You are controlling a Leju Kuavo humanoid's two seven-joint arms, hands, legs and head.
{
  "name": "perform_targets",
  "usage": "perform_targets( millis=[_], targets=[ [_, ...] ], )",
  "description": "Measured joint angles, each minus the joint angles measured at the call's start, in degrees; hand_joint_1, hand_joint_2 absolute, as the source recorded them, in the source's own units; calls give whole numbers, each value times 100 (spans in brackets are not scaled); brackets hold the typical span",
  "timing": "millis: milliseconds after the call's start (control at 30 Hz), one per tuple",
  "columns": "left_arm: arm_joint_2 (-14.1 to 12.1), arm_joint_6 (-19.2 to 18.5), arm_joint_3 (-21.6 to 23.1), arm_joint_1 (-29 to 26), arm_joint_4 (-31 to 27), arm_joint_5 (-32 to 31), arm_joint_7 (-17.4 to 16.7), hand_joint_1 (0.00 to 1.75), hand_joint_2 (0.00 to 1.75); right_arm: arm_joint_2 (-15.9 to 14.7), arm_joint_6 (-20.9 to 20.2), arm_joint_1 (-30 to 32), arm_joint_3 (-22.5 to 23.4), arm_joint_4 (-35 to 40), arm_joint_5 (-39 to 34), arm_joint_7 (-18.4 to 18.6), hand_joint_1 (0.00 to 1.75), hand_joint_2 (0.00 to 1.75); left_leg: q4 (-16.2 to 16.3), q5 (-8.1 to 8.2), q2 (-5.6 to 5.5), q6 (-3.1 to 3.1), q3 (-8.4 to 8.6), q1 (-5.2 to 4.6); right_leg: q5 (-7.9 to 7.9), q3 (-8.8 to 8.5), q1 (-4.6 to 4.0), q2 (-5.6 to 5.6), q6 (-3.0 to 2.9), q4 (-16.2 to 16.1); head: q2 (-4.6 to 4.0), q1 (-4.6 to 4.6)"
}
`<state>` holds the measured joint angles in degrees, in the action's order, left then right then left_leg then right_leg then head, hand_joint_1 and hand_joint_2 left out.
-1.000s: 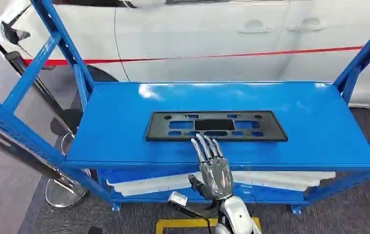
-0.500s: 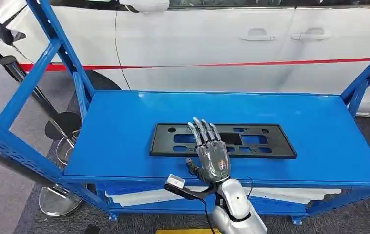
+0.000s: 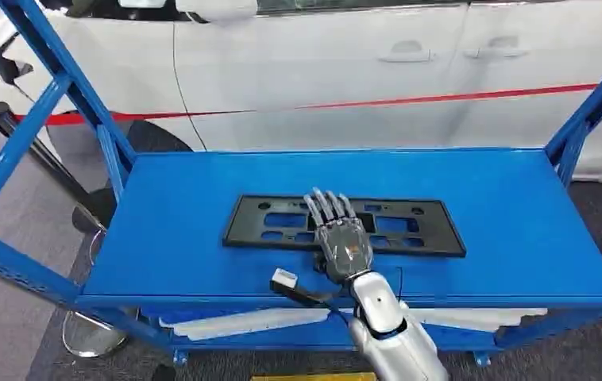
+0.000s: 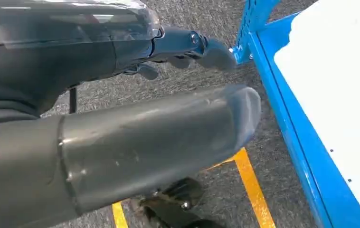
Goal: Take the parts from the cabinet and place them on the table.
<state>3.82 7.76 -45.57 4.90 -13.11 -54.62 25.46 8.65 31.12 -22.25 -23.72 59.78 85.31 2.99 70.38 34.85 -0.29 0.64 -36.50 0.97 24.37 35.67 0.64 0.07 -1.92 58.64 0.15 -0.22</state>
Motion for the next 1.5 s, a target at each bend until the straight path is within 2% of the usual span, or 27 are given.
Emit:
perform_targets(
  millis=[67,100,200,233,267,300,367,433,533,567,600,700,733,867,900,933,1033,1100,1133,1200,1233,1267,1300,1333,1400,1433,1500],
  targets=[
    [-4,2,0,-15,0,0,0,0,0,-24,-15,1,-7,-81,7,0,0,175,494,185,0,-4,-213,-1,-16,38,-26,-6,-18,12,0,0],
    [-4,2,0,-21,0,2,0,0,0,-33,-35,2,-11,-103,2,0,0,175,384,98,0,-10,-148,-1,-26,52,-33,-5,-20,19,0,0],
    [-7,0,0,-9,0,7,28,0,0,-59,-87,-4,-44,-162,-64,-7,0,175,-921,-584,0,-98,556,-8,-45,68,-46,1,5,43,0,0],
    [-11,-4,0,1,0,20,33,0,0,-70,-101,-2,-59,-166,-68,-7,0,175,-1186,-570,1,-113,645,-23,-55,67,-58,-1,23,52,0,0],
    [-11,-39,0,12,0,55,42,0,0,-94,-142,1,-59,-175,-83,-7,0,175,-1177,-266,-12,-128,619,-58,-83,112,-75,0,75,69,0,2],
    [-11,-57,-2,-2,-2,59,44,0,0,-101,-144,2,-59,-177,-83,-7,0,175,-1199,-477,-10,-158,605,-62,-83,129,-77,0,106,74,0,0],
    [-9,-63,-2,-33,-2,39,44,0,0,-118,-149,0,-61,-179,-83,20,0,175,-1254,-631,-5,-221,612,-35,-133,103,-101,13,190,44,0,2],
    [0,-48,-2,-1,-2,-2,46,0,0,-160,-142,-17,-59,-194,-26,166,0,175,-1299,-741,29,-293,608,1,137,213,-70,8,249,294,0,4],
    [0,-37,-4,5,-2,-48,44,0,0,-230,-87,-76,-59,-319,190,367,0,175,-1289,-781,41,-333,529,-22,771,686,-38,8,307,1458,0,4],
    [-2,-33,-7,4,-2,-61,44,0,0,-256,-65,-104,-57,-378,247,420,0,175,-1279,-785,44,-335,511,-28,811,758,-31,7,317,1685,0,2],
    [0,-31,-7,4,-2,-72,44,0,0,-273,-33,-135,-55,-437,304,470,0,175,-1273,-786,44,-334,509,-31,714,685,-28,6,316,1611,0,4],
    [2,-11,-9,14,-2,-85,44,0,0,-328,30,-270,-44,-564,337,675,0,175,-1261,-779,40,-324,529,-48,115,-34,-46,6,227,359,0,4],
    [11,-11,-9,13,-2,-107,46,0,0,-363,48,-321,-44,-598,337,751,0,175,-1259,-774,40,-312,522,-54,164,-175,-78,6,159,64,0,2],
    [20,15,-31,19,-2,-116,50,0,0,-437,81,-392,-46,-704,339,947,0,175,-1283,-788,36,-176,513,-60,140,-176,-110,-1,105,-14,0,2],
    [17,17,-37,16,-2,-125,50,0,0,-452,87,-412,-46,-715,339,960,0,175,-1259,-751,31,-140,500,-81,95,-218,-26,-11,55,-99,0,2],
    [17,22,-46,12,-2,-135,52,0,0,-455,90,-435,-46,-745,339,966,0,175,-1135,-649,29,-109,468,-62,77,-247,-25,-22,30,-141,0,2],
    [26,22,-50,6,-2,-164,61,0,0,-455,92,-460,-46,-848,341,1001,0,175,123,-2,28,-35,-120,-15,74,-231,-23,-29,4,-143,0,2],
    [26,20,-55,-16,-2,-164,63,0,0,-457,92,-471,-46,-898,341,1014,0,175,523,33,29,5,-318,10,73,-235,-15,-30,6,-141,0,2],
    [26,20,-59,-25,-2,-164,72,0,0,-457,94,-484,-46,-926,341,1014,0,175,286,-174,31,22,-210,32,77,-246,-5,-26,14,-138,0,0],
    [24,22,-70,-24,-2,-164,81,0,0,-461,92,-509,-44,-972,343,1014,0,175,-635,-664,36,44,253,65,95,-262,24,-13,53,-110,0,2],
    [28,22,-81,-22,-2,-164,83,0,0,-468,85,-529,-46,-999,343,1014,0,175,-1205,-792,39,57,517,92,112,-254,16,-2,103,-71,0,2],
    [42,22,-94,-10,-2,-164,85,0,0,-477,81,-546,-37,-1016,343,1023,0,175,-1261,-737,18,22,528,43,128,-229,-20,17,154,-30,0,0],
    [42,22,-109,-12,-2,-164,92,0,0,-492,76,-563,-33,-1049,343,1021,35,175,-1236,-746,4,-35,516,49,111,-225,-20,30,189,-47,0,11],
    [42,22,-111,-21,-2,-164,94,0,0,-498,74,-564,-31,-1073,343,1023,169,175,-1231,-752,5,-61,507,37,96,-230,-29,33,223,-61,0,11],
    [44,22,-116,-27,-2,-162,109,0,0,-520,7,-563,-13,-1106,343,997,169,175,-1275,-809,6,-163,522,47,73,-237,-2,43,298,-79,0,9],
    [48,20,-125,-21,-2,-164,127,0,0,-531,-55,-563,28,-1119,343,964,169,175,-1293,-846,25,-216,521,58,173,-203,17,34,317,27,0,11],
    [48,20,-153,-22,-2,-164,140,0,0,-538,-136,-561,66,-1143,343,907,175,175,-1294,-871,30,-270,473,49,605,101,17,21,342,653,0,11]
  ],
)
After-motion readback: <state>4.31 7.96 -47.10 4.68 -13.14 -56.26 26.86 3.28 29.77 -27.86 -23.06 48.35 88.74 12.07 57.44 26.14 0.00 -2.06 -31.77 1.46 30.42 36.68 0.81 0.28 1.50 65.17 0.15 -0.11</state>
